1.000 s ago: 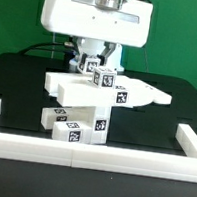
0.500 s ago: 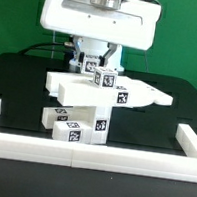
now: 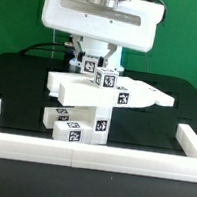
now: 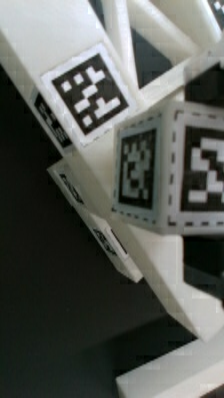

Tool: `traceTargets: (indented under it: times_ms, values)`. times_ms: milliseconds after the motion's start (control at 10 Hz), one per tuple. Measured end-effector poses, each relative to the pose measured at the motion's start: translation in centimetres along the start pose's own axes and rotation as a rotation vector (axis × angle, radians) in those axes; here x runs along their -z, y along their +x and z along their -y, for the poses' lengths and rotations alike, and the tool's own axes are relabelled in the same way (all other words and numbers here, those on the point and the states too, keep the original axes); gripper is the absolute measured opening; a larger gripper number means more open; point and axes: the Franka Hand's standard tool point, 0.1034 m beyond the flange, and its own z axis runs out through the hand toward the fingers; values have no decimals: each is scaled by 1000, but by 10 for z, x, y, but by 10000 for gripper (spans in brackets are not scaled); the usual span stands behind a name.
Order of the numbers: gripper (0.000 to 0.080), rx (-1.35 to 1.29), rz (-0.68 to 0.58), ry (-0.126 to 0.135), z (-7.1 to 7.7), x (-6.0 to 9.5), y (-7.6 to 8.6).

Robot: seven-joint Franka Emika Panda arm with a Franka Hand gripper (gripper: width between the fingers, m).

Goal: Assemble chair

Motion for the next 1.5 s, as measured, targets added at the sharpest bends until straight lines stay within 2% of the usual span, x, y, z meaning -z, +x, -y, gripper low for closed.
traceTargets:
  times_ms: [200, 800, 1100, 1200, 1300, 1400, 1500]
  values:
    - [291, -121, 0, 3, 0, 0, 0]
    - [291, -562, 13, 36, 6, 0, -1]
    - [291, -577, 16, 42, 6, 0, -1]
    - [480, -541, 15, 42, 7, 0, -1]
    - [480, -516, 15, 43, 9, 0, -2]
    - [616, -425, 13, 44, 9, 0, -2]
    - [639, -336, 11, 46, 10, 1, -3]
